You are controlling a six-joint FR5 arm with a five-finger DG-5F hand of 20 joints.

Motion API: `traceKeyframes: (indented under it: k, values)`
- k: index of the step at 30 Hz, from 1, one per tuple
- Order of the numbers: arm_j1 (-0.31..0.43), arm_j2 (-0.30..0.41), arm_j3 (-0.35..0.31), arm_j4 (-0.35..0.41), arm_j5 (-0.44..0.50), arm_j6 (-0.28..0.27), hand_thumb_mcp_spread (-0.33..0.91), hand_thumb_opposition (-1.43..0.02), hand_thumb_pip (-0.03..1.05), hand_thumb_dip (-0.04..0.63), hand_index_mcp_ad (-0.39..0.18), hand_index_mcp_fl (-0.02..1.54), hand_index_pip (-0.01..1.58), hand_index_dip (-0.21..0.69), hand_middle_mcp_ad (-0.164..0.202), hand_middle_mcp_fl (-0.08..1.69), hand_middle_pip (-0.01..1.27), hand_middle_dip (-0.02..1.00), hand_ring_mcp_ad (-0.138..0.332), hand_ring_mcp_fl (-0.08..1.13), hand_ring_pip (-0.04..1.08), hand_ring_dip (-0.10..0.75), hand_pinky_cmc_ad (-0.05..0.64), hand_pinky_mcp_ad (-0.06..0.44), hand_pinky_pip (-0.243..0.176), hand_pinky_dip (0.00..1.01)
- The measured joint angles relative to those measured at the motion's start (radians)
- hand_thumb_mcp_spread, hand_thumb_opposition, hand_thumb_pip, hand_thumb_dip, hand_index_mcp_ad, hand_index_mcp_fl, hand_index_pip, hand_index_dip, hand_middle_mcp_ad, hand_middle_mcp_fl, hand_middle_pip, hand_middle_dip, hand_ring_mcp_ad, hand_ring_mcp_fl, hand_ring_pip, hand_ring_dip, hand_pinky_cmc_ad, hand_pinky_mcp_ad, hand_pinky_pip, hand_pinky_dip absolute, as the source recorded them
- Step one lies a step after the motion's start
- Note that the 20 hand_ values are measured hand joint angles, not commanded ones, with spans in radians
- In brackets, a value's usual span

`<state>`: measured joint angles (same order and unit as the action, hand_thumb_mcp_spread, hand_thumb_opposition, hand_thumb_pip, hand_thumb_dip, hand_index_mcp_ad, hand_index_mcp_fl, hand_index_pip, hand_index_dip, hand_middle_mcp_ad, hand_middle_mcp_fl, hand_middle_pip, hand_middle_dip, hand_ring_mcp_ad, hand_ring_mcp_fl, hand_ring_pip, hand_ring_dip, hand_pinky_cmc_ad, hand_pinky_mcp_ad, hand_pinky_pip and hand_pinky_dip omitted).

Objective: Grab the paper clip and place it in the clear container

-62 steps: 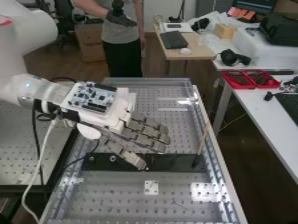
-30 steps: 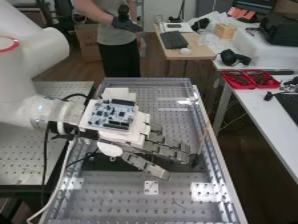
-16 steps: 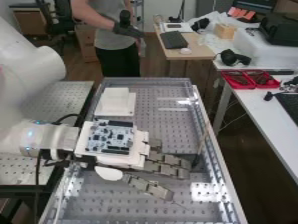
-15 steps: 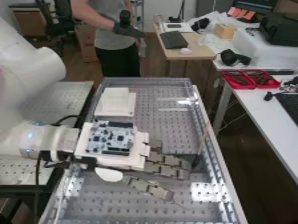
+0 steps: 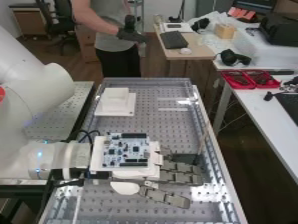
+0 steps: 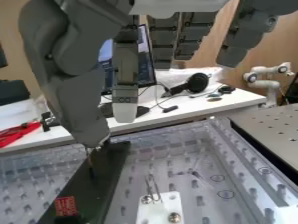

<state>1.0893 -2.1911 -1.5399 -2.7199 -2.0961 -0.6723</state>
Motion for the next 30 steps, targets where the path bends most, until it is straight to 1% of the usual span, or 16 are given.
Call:
traceKeyframes:
  k: [2, 6, 7, 9, 13, 14, 22, 24, 27, 28, 30]
  values:
    - [-0.008, -0.018, 0.023, -0.012, -0.020, -0.022, 0.46, -0.83, 0.57, 0.279, -0.087, 0.18, 1.44, 0.278, 0.080, 0.05, 0.14, 0.16, 0.045, 0.00, 0.09, 0.044, 0.291, 0.234, -0.059, 0.19]
    - [-0.017, -0.042, 0.051, -0.025, -0.047, -0.063, 0.46, -0.83, 0.57, 0.279, -0.087, 0.21, 1.44, 0.278, 0.080, 0.05, 0.14, 0.16, 0.047, 0.00, 0.09, 0.044, 0.291, 0.234, -0.059, 0.19]
    - [-0.019, -0.050, 0.060, -0.029, -0.056, -0.074, 0.46, -0.83, 0.57, 0.279, -0.089, 0.21, 1.44, 0.265, 0.077, 0.05, 0.14, 0.16, 0.047, 0.00, 0.09, 0.044, 0.291, 0.234, -0.059, 0.19]
    - [-0.022, -0.062, 0.077, -0.036, -0.069, -0.086, 0.45, -0.83, 0.57, 0.279, -0.105, 0.22, 1.44, 0.262, 0.077, 0.06, 0.14, 0.16, 0.047, 0.00, 0.09, 0.045, 0.291, 0.234, -0.058, 0.19]
    - [-0.028, -0.085, 0.106, -0.055, -0.088, -0.105, 0.46, -0.83, 0.57, 0.279, -0.105, 0.22, 1.44, 0.265, 0.077, 0.06, 0.14, 0.16, 0.045, 0.00, 0.09, 0.042, 0.291, 0.234, -0.058, 0.19]
    - [-0.029, -0.091, 0.112, -0.059, -0.093, -0.110, 0.46, -0.83, 0.57, 0.279, -0.105, 0.22, 1.44, 0.253, 0.077, 0.06, 0.13, 0.16, 0.045, 0.00, 0.09, 0.047, 0.291, 0.234, -0.058, 0.19]
    - [-0.038, -0.115, 0.130, -0.073, -0.111, -0.130, 0.46, -0.83, 0.57, 0.279, -0.105, 0.22, 1.44, 0.248, 0.077, 0.05, 0.14, 0.17, 0.045, 0.00, 0.09, 0.051, 0.291, 0.230, -0.061, 0.19]
    - [-0.040, -0.117, 0.130, -0.071, -0.112, -0.129, 0.46, -0.83, 0.57, 0.279, -0.105, 0.22, 1.44, 0.248, 0.077, 0.05, 0.13, 0.17, 0.045, 0.00, 0.10, 0.051, 0.291, 0.234, -0.044, 0.19]
    - [-0.043, -0.121, 0.128, -0.063, -0.113, -0.126, 0.46, -0.83, 0.57, 0.279, -0.105, 0.22, 1.44, 0.248, 0.077, 0.05, 0.14, 0.17, 0.045, 0.00, 0.10, 0.051, 0.291, 0.234, -0.042, 0.19]
    - [-0.043, -0.121, 0.127, -0.061, -0.113, -0.126, 0.46, -0.83, 0.57, 0.279, -0.105, 0.22, 1.44, 0.246, 0.077, 0.09, 0.14, 0.17, 0.045, 0.00, 0.10, 0.051, 0.291, 0.234, -0.042, 0.19]
    - [-0.044, -0.122, 0.127, -0.058, -0.114, -0.125, 0.46, -0.83, 0.57, 0.279, -0.105, 0.22, 1.44, 0.243, 0.077, 0.09, 0.14, 0.17, 0.045, 0.00, 0.10, 0.051, 0.291, 0.230, -0.042, 0.19]
